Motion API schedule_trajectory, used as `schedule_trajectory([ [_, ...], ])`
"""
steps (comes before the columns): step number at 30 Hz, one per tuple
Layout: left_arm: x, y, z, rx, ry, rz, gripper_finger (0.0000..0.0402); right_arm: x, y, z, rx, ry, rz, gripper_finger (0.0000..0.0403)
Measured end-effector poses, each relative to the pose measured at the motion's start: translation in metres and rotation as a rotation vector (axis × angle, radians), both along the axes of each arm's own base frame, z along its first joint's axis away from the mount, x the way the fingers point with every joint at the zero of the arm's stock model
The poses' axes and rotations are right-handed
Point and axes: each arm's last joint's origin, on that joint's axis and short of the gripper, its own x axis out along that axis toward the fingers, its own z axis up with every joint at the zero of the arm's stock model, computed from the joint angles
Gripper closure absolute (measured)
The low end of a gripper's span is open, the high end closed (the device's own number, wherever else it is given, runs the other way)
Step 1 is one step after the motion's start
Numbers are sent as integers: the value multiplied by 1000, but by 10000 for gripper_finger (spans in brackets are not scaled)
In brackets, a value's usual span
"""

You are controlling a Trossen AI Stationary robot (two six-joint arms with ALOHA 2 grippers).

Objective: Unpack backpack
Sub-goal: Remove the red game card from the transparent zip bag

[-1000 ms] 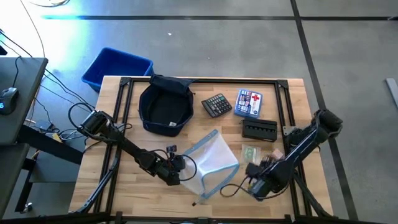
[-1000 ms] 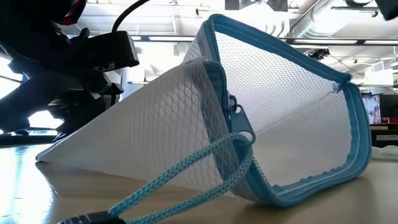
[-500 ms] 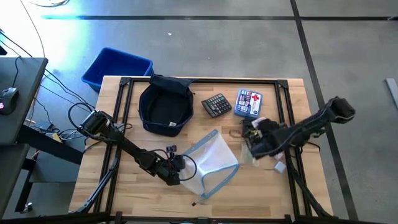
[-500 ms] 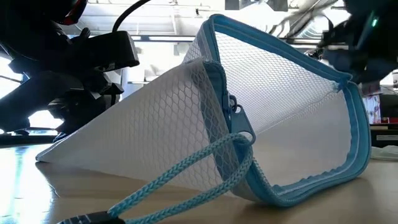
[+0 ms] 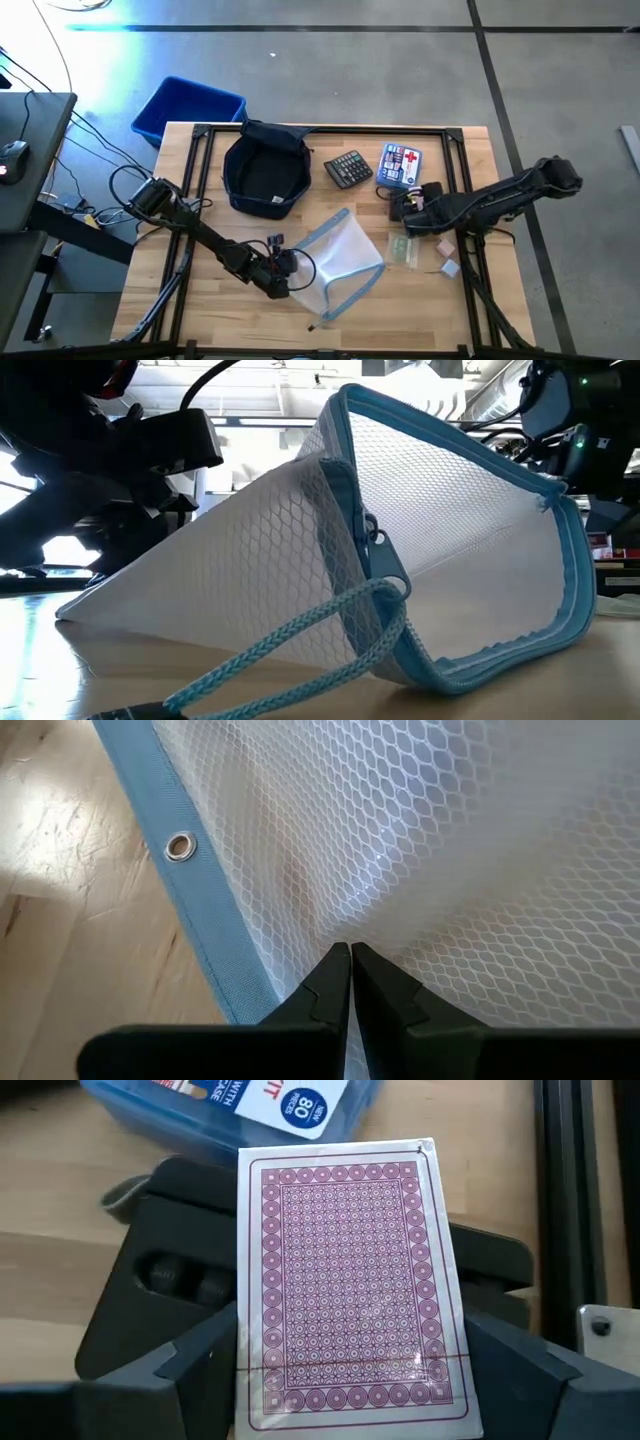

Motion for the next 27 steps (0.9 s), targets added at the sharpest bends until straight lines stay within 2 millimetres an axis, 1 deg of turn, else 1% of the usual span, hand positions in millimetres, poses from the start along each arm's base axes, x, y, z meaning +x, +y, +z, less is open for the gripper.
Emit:
schedule_trajectory([
  [2,0,-1,0,-2,-3,-4,402,5,3,0,-13,-47,51,117],
  [5,0,-1,0,-2,-3,-5,402,18,7,1,-47,-167,113,117],
  [9,0,-1,0,-1,-5,-4,402,38,5,5,-88,-289,202,117],
  [12,0,-2,0,0,-9,-3,402,46,-5,7,-147,-344,167,117],
  [16,1,-2,0,-7,-22,-3,402,50,-29,8,-172,-349,70,117],
  [19,1,-3,1,-12,-30,-3,402,59,-43,6,-136,-354,99,117],
  [24,2,-3,1,-15,-34,-4,402,78,-50,0,-126,-408,168,116],
  [27,2,-4,1,-17,-38,-5,402,84,-50,-7,-111,-410,173,98],
])
